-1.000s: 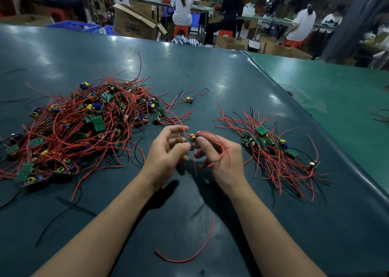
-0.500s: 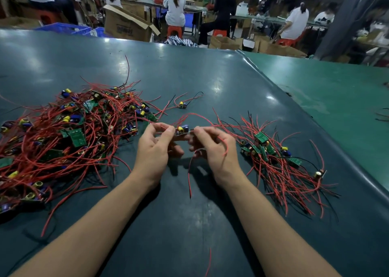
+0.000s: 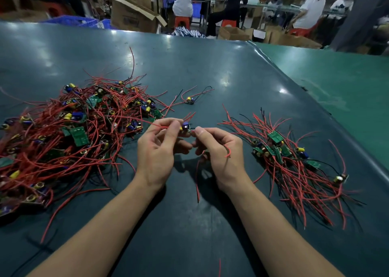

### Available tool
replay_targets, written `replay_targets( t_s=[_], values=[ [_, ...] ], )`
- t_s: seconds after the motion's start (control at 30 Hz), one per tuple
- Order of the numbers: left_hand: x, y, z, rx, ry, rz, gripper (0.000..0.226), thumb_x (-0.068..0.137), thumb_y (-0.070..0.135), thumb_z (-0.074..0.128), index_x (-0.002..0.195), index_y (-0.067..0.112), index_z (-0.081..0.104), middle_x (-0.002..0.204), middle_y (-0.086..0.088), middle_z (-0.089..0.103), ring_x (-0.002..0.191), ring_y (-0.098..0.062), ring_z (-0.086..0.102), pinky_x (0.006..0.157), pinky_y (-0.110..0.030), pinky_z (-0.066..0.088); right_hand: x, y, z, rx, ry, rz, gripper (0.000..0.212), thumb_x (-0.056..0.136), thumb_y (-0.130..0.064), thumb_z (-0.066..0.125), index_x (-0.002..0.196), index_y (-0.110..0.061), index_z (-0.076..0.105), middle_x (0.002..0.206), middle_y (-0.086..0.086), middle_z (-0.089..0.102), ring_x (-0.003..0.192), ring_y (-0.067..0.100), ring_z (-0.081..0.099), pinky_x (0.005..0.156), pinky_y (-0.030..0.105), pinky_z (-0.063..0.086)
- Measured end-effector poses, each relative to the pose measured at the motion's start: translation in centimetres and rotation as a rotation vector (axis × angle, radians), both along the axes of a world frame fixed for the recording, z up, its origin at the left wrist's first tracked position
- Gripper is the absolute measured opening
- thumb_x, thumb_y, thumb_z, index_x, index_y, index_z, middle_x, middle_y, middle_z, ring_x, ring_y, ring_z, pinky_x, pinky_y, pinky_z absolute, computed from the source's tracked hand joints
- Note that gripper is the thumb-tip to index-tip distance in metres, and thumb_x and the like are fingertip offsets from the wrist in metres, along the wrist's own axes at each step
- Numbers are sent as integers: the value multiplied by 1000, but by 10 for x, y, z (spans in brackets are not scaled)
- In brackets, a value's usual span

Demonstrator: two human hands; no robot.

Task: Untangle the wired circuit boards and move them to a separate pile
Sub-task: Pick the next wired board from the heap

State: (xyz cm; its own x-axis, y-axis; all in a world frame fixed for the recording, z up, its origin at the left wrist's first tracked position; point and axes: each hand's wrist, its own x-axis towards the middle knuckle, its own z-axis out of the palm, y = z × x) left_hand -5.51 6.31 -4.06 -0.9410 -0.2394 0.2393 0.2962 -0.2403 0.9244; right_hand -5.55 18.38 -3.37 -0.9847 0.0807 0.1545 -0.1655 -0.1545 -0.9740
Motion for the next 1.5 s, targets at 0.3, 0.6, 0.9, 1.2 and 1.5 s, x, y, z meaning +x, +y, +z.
replay_targets(
  t_s=[0.3,0.6,0.9,1.2,1.5],
  values=[
    [-2,0,2,178,-164,-216,10,84,21,64,85,15,72,76,-4,73,59,-12,66,59,-20,55,-5,7,5,-210,-219,17,15,89,-14,66,76,-11,71,63,4,64,50,11,54,43,19,39],
    [-2,0,-2,69,-96,-252,16,78,13,72,94,10,72,77,-5,73,62,-14,66,61,-21,54,-4,0,1,-284,-271,-3,16,86,-15,70,71,-11,75,60,0,63,49,9,54,45,17,44],
    [-8,-1,-5,32,-131,-169,14,84,-4,66,83,9,70,61,-5,65,49,-14,46,50,-18,40,-12,13,4,-366,-185,-382,24,91,-17,68,69,-9,71,49,-7,51,40,3,40,36,15,32],
    [-8,-3,-5,58,-150,-177,15,85,-6,63,82,7,71,61,-7,63,57,-20,44,49,-18,38,-13,12,0,-487,-183,-501,31,95,-21,64,65,-10,68,50,-6,52,36,3,35,34,16,26],
    [-6,-1,-3,36,-159,-259,10,69,10,69,74,13,76,65,-7,66,74,-29,44,49,-17,39,-16,21,5,-574,-231,-558,42,101,-24,50,62,-9,51,36,-8,30,30,6,23,34,15,21]
  ],
)
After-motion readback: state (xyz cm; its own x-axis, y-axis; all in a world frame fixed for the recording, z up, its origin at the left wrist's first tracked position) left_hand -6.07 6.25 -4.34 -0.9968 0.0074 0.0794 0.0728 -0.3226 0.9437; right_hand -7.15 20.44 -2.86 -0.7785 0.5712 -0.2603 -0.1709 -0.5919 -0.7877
